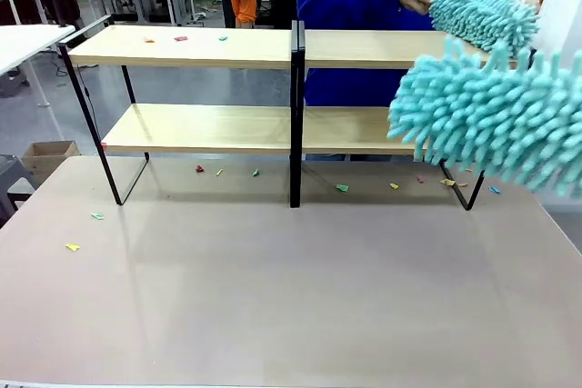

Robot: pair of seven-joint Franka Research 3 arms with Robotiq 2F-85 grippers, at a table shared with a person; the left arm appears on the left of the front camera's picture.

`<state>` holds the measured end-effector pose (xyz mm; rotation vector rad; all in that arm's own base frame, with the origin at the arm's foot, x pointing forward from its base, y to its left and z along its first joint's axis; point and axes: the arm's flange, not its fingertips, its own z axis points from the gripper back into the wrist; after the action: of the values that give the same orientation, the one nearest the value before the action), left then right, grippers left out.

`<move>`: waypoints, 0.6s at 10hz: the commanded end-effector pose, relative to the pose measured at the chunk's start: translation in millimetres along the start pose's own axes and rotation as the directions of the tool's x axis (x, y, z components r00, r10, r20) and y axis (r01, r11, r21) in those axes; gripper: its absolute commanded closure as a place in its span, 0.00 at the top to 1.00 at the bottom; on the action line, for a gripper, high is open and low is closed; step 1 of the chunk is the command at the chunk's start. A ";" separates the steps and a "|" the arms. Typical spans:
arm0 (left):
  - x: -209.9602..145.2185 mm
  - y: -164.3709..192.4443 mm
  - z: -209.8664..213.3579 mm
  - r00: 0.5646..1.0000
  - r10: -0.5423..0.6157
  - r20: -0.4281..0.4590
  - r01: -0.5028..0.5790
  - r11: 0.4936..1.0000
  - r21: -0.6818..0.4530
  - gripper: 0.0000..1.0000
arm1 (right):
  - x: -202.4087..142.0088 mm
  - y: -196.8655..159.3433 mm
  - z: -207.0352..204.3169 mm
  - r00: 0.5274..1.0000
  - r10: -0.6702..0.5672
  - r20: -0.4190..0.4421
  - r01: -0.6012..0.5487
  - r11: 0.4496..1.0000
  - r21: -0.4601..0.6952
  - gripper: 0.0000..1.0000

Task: Clean the shelves.
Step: Clean another randomly selected level of the Shelf with the Duster.

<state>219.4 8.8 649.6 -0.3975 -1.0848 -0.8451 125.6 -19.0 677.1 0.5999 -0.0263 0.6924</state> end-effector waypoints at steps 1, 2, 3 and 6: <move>0.2 0.7 -0.5 1.000 0.002 0.000 -0.002 1.000 -0.002 1.00 | 33.5 -16.8 -64.7 0.999 -0.043 -0.002 0.043 0.997 -0.059 0.12; 0.2 0.7 -0.5 1.000 0.002 0.000 -0.002 1.000 -0.002 1.00 | 47.3 -26.4 -86.3 0.997 -0.048 -0.068 0.046 0.999 -0.026 0.12; 0.2 0.7 -0.5 1.000 0.002 0.000 -0.002 1.000 -0.002 1.00 | 60.0 -35.5 -110.1 0.992 -0.073 -0.107 0.069 0.997 -0.044 0.12; 0.2 0.7 -0.5 1.000 0.002 0.000 -0.002 1.000 -0.002 1.00 | 64.2 -54.8 -138.4 0.974 -0.189 -0.123 0.168 0.972 -0.164 0.12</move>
<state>219.6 8.9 649.3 -0.3985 -1.0843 -0.8448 195.7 66.0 522.0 0.4209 0.1121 0.5855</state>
